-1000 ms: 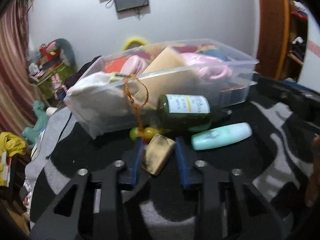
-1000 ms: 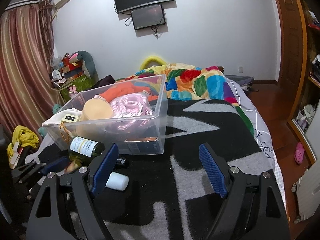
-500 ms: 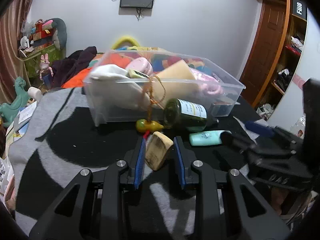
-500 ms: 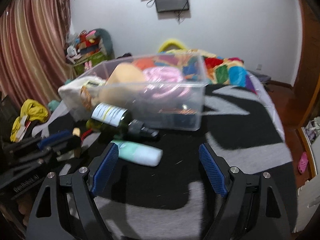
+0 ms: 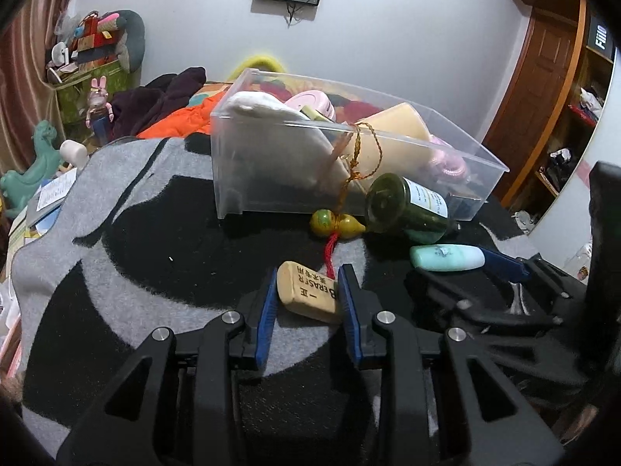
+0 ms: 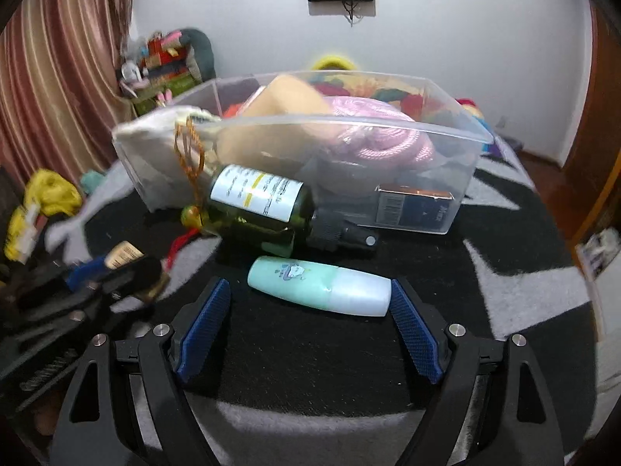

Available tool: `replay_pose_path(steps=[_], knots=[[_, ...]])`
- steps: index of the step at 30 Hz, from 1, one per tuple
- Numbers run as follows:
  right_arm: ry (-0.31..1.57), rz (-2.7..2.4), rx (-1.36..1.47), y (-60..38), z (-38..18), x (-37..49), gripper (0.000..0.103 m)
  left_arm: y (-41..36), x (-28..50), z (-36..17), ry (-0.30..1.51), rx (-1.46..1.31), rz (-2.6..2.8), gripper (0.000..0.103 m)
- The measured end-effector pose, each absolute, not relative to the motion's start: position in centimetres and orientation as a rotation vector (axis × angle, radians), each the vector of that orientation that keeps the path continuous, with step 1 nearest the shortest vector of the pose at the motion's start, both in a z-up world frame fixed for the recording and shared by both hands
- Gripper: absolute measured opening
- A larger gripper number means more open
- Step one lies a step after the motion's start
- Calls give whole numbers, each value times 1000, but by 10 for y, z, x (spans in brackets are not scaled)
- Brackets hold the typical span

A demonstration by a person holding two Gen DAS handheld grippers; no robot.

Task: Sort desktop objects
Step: 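Grasp the beige eraser with the left tool while the right tool grasps the mint-green roll-on bottle, then carry the eraser and roll-on bottle over the bin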

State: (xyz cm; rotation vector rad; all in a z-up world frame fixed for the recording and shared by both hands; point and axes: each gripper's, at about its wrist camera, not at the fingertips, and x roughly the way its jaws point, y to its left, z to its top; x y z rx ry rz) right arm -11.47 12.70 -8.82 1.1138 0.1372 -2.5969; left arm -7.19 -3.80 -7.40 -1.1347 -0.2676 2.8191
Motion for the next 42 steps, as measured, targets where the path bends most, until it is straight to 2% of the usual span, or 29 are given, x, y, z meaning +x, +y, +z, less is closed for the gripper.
replay_pose_path(steps=[2,4,5,6,7,8,12,14,15,16,23,33,42], knots=[[160,-2607,1106,126,-87,-114,79,-38,-71,-74,-273,-1131,2819,30],[130,-2609,1102,131,-86,-114,72,-37,-70,-73,-265,-1125,2819,31],[93,-2619,1094,136,-85,-115,71,-36,-68,-73,-263,-1115,2802,36],[63,-2608,1093,140,-84,-115,71,-35,-67,-72,-263,-1112,2777,51],[32,-2599,1083,144,-84,-115,71,-33,-65,-71,-260,-1097,2763,59],[10,-2597,1076,148,-83,-115,71,-30,-63,-70,-241,-1086,2772,59],[-20,-2612,1050,156,-79,-112,71,-18,-64,-71,-143,-1102,2821,59],[-57,-2606,1035,164,-76,-110,71,-16,-67,-74,-118,-1129,2844,51],[-71,-2607,1026,167,-74,-109,71,-16,-68,-76,-104,-1143,2858,42],[-79,-2612,1016,168,-73,-109,71,-17,-70,-77,-99,-1158,2870,40],[-171,-2620,949,174,-57,-106,71,-24,-60,-60,-160,-1087,2882,40],[-182,-2640,871,184,-38,-99,71,-19,-46,-34,-150,-973,2918,40],[-208,-2672,810,195,-21,-102,71,-31,-53,-18,-231,-900,2924,40]])
